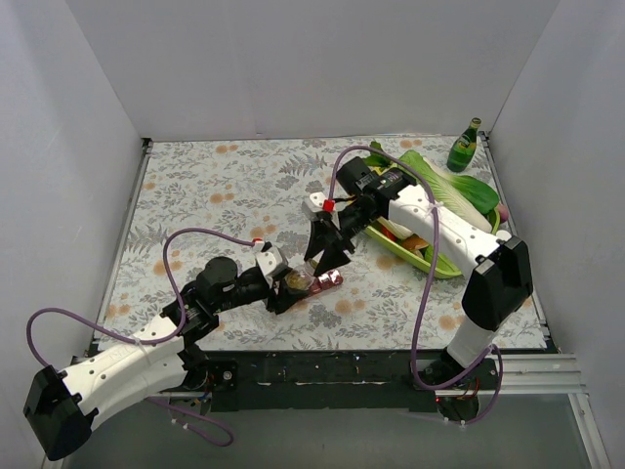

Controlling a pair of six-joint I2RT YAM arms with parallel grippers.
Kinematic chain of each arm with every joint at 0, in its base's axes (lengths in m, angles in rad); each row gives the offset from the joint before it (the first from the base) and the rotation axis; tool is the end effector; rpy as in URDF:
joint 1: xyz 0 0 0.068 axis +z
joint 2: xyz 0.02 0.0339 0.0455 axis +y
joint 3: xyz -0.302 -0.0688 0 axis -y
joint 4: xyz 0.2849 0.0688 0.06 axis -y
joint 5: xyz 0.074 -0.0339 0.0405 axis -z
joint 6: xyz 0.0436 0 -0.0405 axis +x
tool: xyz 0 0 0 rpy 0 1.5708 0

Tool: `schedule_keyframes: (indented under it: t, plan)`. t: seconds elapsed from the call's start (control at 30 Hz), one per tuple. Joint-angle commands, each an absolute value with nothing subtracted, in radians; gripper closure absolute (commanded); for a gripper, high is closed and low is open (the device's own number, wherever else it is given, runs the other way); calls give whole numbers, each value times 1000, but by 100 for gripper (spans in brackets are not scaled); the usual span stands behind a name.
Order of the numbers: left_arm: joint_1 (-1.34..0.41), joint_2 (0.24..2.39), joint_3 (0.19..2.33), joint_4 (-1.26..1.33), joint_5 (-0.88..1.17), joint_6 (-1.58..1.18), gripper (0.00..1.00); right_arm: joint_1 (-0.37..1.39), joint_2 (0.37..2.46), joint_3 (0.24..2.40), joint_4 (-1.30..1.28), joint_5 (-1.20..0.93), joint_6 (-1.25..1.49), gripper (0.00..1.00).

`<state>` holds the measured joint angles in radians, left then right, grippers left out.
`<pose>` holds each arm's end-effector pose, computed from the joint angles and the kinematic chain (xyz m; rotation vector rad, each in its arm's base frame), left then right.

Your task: Sort the pills into containers

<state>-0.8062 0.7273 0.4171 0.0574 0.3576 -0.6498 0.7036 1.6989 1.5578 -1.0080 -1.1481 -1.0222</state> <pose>0.1241 -0.1514 0.2557 0.4373 1.9811 -1.3065 0.2691 0.2805 0.3485 -1.8921 1.2137 1.3462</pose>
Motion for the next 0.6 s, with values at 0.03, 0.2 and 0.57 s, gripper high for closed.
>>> schedule_keyframes:
  t: [0.03,0.2,0.57]
  plan:
    - [-816,710,434,6,454,-627,100,696,1686,1600,-1049,-1094,-1278,79]
    - [-816,698,436,-31,477,-624,100,704,1586,1497,-833,-957,-1238,79]
    - [-816,709,443,-44,505,-623,100,709,1525,1433,-672,-867,-1178,79]
